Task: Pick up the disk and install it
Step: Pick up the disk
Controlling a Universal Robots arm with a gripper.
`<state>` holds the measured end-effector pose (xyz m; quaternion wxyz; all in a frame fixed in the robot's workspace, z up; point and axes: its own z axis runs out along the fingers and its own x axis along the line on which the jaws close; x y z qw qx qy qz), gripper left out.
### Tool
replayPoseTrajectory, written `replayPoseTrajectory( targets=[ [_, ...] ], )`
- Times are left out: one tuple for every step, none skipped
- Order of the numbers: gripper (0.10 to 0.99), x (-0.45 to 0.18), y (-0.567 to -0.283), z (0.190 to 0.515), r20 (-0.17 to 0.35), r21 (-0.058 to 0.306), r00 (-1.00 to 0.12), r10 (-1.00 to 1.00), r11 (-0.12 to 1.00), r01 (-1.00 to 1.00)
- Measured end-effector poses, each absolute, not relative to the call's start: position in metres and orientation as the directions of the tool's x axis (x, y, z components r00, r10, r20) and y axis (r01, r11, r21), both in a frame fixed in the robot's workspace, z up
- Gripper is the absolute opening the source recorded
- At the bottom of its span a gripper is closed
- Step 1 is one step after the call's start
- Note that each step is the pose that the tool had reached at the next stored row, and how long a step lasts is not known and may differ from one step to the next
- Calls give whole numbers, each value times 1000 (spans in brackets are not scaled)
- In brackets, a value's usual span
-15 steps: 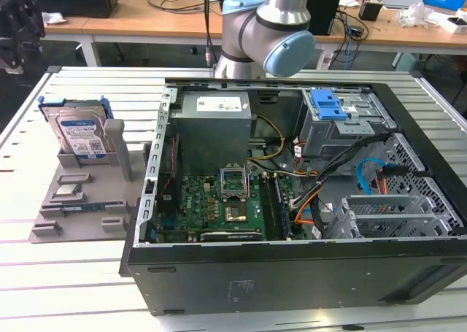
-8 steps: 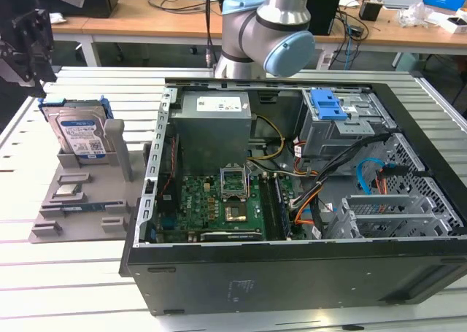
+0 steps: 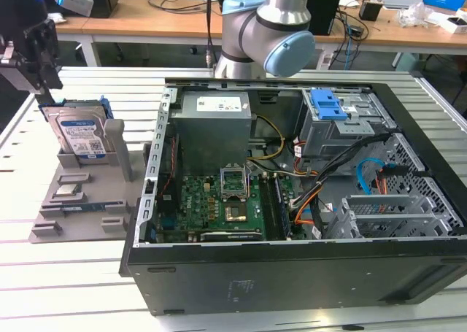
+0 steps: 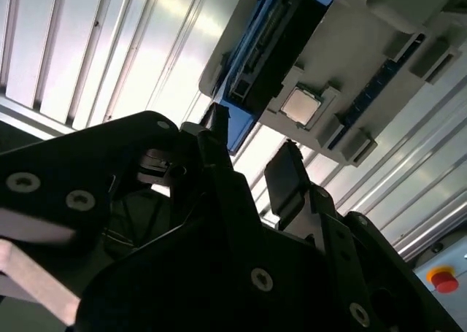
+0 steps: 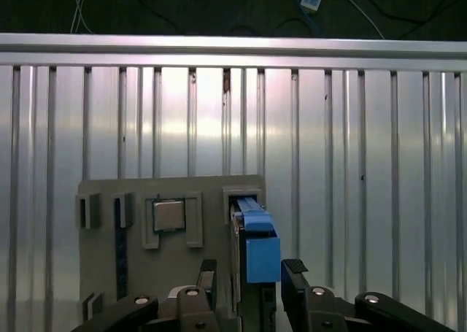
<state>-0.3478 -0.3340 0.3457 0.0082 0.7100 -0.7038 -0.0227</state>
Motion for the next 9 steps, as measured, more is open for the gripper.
replayPoseTrajectory(
  targets=[
    [482,-347,-332,341,-21,43,20,-1000,-21,-999],
    [482,-346,-330,337,-21,43,30,-999,-31,-999],
    [482,-346,-329,335,-21,43,35,-999,-36,-998],
    [482,-345,-328,334,-21,44,39,-999,-40,-998],
    [482,-345,-328,331,-21,43,45,-999,-46,-998],
    [482,-345,-328,330,-21,44,50,-999,-50,-998],
    [482,-344,-327,326,-21,43,56,-998,-57,-997],
    [482,-344,-327,324,-20,44,60,-998,-61,-997],
    [482,-344,-327,322,-20,44,63,-998,-63,-997]
  ],
)
